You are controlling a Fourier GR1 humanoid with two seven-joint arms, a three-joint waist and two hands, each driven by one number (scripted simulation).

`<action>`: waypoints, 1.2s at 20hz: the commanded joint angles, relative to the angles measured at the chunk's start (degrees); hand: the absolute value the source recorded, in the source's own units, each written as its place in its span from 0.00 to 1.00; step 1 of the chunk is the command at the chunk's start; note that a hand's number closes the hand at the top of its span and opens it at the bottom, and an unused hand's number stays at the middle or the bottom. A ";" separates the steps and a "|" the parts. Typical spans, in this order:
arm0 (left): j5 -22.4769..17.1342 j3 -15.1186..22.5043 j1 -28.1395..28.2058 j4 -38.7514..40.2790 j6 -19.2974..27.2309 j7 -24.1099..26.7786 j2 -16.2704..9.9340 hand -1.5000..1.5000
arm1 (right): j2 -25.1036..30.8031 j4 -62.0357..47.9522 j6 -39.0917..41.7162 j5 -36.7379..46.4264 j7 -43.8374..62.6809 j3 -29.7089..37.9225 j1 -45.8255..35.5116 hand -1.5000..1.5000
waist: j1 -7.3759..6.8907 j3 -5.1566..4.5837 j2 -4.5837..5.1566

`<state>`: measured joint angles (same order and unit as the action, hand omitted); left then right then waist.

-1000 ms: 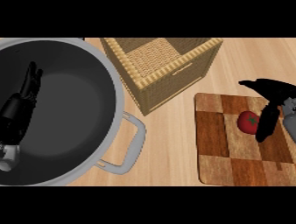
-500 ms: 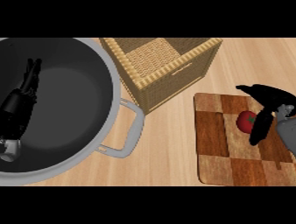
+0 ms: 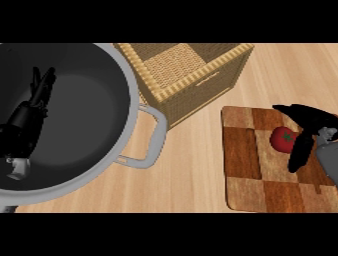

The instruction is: Pick the tomato from the cutting board and place it in the basket

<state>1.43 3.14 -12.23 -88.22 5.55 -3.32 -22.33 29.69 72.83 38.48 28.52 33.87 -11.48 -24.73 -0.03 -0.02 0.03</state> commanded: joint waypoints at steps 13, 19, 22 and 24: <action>2.64 -1.72 2.59 -0.51 -4.10 5.88 1.99 0.50 | -5.71 -10.20 -8.27 10.61 -10.99 0.03 2.66 1.00 | -0.37 0.04 0.07; 1.87 -3.59 -0.17 -1.16 -6.73 2.56 2.05 0.50 | -4.49 -13.20 -10.71 14.98 -17.74 0.10 0.49 1.00 | -0.22 0.04 0.05; 1.82 -4.26 2.08 -1.26 -5.99 3.43 1.10 0.50 | -9.38 -7.04 -17.76 15.68 2.83 4.92 5.30 1.00 | 1.15 -0.07 -0.44; 3.13 -3.03 3.06 -2.59 -4.89 2.19 1.75 0.50 | -11.85 -6.24 -23.06 18.00 12.00 7.24 6.15 1.00 | 1.93 -0.13 -0.85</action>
<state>3.62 -0.18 -10.43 -90.36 -0.11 -1.01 -20.83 21.58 66.38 21.75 43.84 32.34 -7.23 -22.12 0.47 -0.88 -1.18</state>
